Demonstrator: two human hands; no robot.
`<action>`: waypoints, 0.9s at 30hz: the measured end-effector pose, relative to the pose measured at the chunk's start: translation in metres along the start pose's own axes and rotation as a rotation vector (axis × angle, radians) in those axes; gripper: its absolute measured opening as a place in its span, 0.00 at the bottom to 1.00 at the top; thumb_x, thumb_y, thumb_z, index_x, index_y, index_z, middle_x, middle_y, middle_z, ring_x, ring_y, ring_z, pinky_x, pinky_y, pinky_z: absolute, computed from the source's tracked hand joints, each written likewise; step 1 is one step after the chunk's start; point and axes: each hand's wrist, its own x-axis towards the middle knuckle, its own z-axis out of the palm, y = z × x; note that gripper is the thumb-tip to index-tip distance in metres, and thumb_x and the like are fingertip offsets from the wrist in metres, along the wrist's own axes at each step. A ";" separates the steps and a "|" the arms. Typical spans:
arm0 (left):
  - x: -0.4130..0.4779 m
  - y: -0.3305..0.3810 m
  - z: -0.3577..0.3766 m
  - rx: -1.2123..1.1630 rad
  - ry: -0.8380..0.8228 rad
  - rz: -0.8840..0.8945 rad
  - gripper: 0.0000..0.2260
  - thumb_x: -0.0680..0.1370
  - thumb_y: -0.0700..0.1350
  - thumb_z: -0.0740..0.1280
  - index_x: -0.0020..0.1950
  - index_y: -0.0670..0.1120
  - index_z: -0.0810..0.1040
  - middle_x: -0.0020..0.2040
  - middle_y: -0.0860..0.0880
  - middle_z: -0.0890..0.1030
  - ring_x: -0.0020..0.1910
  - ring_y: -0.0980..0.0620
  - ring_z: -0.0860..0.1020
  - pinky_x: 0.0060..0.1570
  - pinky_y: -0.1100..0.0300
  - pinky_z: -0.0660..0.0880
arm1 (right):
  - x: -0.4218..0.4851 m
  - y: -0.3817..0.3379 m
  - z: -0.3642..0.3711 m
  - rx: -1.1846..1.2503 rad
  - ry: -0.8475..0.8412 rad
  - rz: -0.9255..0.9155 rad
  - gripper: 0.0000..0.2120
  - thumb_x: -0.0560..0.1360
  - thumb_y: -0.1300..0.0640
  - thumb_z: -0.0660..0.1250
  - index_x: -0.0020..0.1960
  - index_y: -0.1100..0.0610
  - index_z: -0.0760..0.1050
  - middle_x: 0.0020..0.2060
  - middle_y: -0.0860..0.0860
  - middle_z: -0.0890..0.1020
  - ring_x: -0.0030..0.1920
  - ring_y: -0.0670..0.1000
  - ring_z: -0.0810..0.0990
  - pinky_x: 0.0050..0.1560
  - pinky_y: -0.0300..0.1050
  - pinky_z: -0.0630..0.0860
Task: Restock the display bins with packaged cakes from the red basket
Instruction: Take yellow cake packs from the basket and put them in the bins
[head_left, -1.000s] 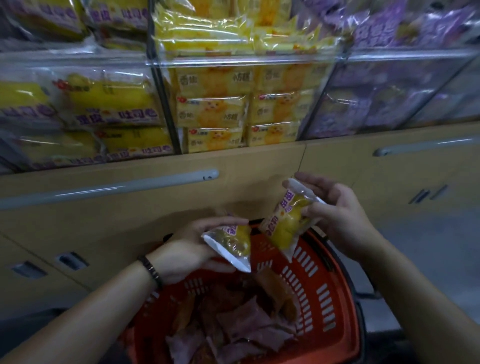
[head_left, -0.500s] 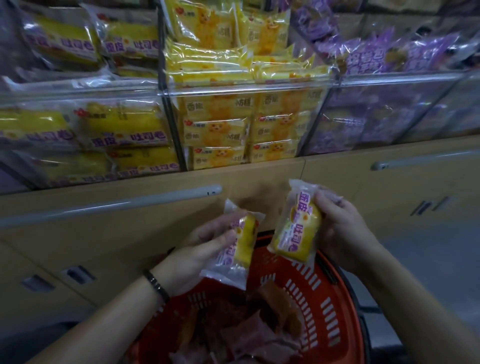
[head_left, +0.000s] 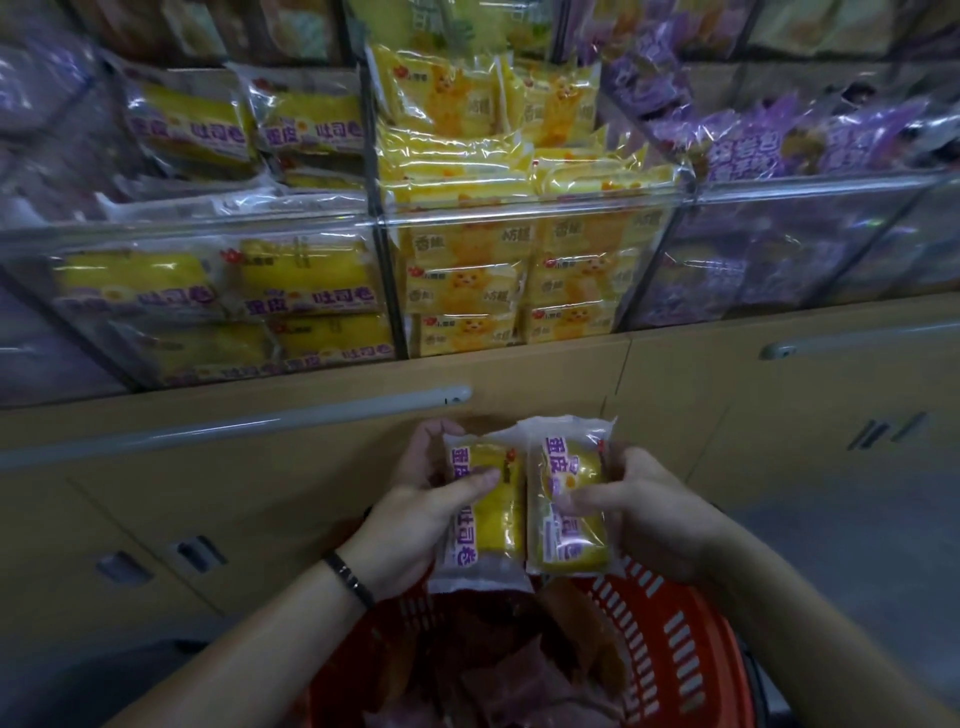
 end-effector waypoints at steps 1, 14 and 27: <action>-0.003 0.006 0.000 0.036 0.015 0.039 0.22 0.71 0.35 0.77 0.60 0.48 0.72 0.48 0.38 0.84 0.46 0.39 0.83 0.51 0.37 0.81 | -0.001 -0.001 0.004 0.024 -0.023 -0.026 0.30 0.69 0.72 0.78 0.68 0.67 0.72 0.57 0.67 0.84 0.55 0.68 0.86 0.54 0.62 0.83; -0.106 0.178 -0.042 0.747 0.114 0.408 0.24 0.62 0.42 0.83 0.55 0.58 0.86 0.52 0.51 0.88 0.51 0.52 0.87 0.50 0.55 0.83 | -0.046 -0.099 0.094 -0.333 -0.057 -0.528 0.28 0.62 0.69 0.82 0.60 0.54 0.84 0.51 0.59 0.88 0.53 0.57 0.88 0.49 0.47 0.84; -0.071 0.349 -0.119 0.585 0.394 0.716 0.19 0.67 0.44 0.80 0.58 0.48 0.84 0.53 0.46 0.88 0.51 0.45 0.88 0.51 0.51 0.84 | -0.001 -0.257 0.171 -0.548 -0.032 -0.940 0.21 0.72 0.66 0.78 0.62 0.54 0.80 0.53 0.53 0.88 0.54 0.55 0.88 0.52 0.58 0.85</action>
